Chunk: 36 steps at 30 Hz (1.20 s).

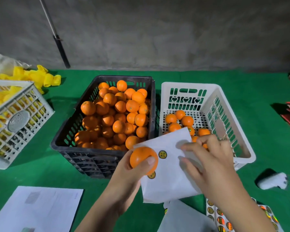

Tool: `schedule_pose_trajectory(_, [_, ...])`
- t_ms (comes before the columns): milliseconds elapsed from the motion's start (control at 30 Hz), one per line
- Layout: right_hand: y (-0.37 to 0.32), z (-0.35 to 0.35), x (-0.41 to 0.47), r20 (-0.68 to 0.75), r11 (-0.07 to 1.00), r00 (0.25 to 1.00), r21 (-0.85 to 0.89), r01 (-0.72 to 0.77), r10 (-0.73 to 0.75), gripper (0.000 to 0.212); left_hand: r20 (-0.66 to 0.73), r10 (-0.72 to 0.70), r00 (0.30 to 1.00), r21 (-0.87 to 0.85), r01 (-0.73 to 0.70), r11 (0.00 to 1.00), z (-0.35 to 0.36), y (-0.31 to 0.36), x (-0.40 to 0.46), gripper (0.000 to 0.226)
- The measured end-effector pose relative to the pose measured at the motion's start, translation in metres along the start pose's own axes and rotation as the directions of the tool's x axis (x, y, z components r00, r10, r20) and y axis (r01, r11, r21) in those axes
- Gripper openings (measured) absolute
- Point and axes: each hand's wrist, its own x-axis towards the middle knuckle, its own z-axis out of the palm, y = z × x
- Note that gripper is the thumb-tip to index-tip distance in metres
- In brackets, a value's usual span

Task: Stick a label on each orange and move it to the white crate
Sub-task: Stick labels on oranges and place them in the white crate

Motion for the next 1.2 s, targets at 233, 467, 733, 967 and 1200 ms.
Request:
schedule_pose_trajectory(233, [-0.023, -0.011, -0.002, 0.158, 0.993, 0.986, 0.097, -0.069, 0.053, 0.041, 0.073, 0.03, 0.997, 0.052, -0.034, 0.998, 0.011, -0.006, -0.019, 0.055])
schedule_pose_trajectory(467, [-0.02, -0.017, 0.0, 0.192, 0.938, 0.974, 0.3, -0.171, 0.116, 0.006, 0.045, 0.066, 0.997, 0.142, -0.072, 0.987, 0.012, 0.001, -0.026, 0.08])
schedule_pose_trajectory(733, [-0.022, -0.014, -0.004, 0.026, 0.985, 0.999, 0.169, -0.038, 0.034, 0.026, 0.043, 0.07, 0.997, 0.114, -0.074, 0.991, 0.016, 0.005, -0.026, 0.084])
schedule_pose_trajectory(967, [-0.023, -0.01, -0.006, -0.025, 0.913, 0.99, 0.39, -0.118, 0.139, 0.02, 0.08, 0.091, 0.993, 0.138, -0.101, 0.985, 0.017, 0.007, -0.026, 0.057])
schedule_pose_trajectory(1200, [-0.039, -0.026, -0.001, -0.12, 0.777, 0.953, 0.611, -0.151, 0.279, 0.007, 0.045, 0.13, 0.991, 0.216, -0.137, 0.967, 0.025, 0.007, -0.03, 0.053])
